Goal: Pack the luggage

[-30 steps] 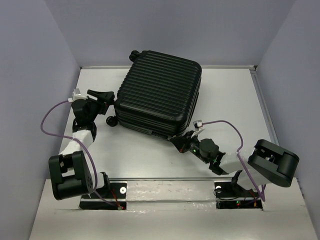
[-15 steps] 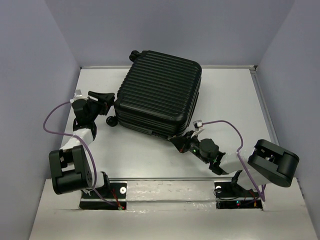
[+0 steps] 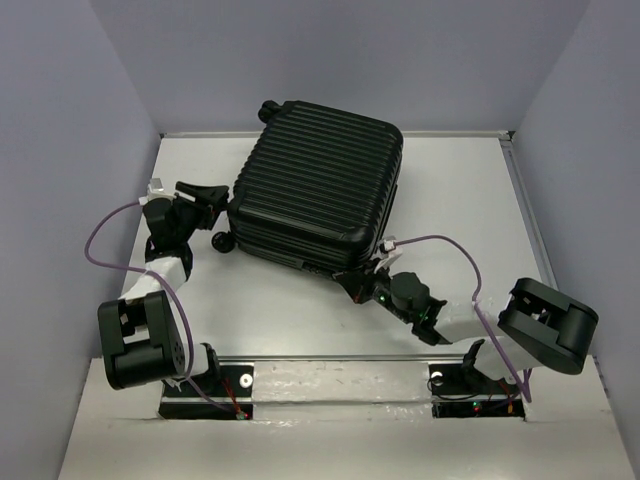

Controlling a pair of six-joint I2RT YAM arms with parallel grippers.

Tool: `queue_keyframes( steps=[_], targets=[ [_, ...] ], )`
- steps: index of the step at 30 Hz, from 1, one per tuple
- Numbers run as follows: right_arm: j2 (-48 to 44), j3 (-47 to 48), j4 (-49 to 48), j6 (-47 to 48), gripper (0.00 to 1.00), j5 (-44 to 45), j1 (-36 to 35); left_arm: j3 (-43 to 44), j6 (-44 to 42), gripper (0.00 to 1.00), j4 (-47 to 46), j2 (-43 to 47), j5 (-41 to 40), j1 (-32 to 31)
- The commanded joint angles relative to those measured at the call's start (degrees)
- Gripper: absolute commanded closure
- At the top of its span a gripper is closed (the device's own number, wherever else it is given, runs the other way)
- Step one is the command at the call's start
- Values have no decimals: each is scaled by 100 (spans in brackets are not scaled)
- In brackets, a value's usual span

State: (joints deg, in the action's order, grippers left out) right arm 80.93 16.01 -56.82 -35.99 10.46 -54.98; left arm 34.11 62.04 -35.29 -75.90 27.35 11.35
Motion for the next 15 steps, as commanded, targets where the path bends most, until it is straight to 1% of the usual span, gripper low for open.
queue_keyframes(
  steps=[1, 2, 4, 5, 7, 8, 10, 11, 12, 13, 15],
  targets=[
    [55, 822, 1126, 557, 93, 78, -293, 79, -113, 94, -417, 496, 349, -19],
    [90, 964, 1286, 627, 93, 114, -294, 9, -122, 94, -435, 688, 350, -45],
    [273, 1263, 1619, 803, 93, 184, -522, -236, -183, 94, -435, 891, 367, -124],
    [362, 1604, 1743, 847, 93, 272, -592, -334, -184, 94, -435, 1093, 367, -177],
    [581, 1948, 1919, 927, 93, 412, -837, -623, -245, 94, -435, 1278, 437, -291],
    [817, 2254, 2007, 918, 93, 570, -917, -712, -271, 94, -435, 1462, 455, -431],
    [1021, 2502, 2130, 892, 93, 851, -1067, -1001, -359, 94, -392, 1656, 543, -563],
    [1048, 2530, 2183, 831, 93, 1140, -1067, -1081, -385, 94, -348, 1849, 560, -625],
    [978, 2347, 2140, 595, 93, 1238, -1067, -1177, -438, 94, -260, 1964, 630, -687],
    [865, 2215, 2044, 584, 93, 1318, -1067, -1370, -482, 94, -137, 2078, 657, -705],
    [347, 1864, 2113, 611, 93, 1284, -717, -1555, -605, 94, 12, 2447, 736, -740]
  ],
)
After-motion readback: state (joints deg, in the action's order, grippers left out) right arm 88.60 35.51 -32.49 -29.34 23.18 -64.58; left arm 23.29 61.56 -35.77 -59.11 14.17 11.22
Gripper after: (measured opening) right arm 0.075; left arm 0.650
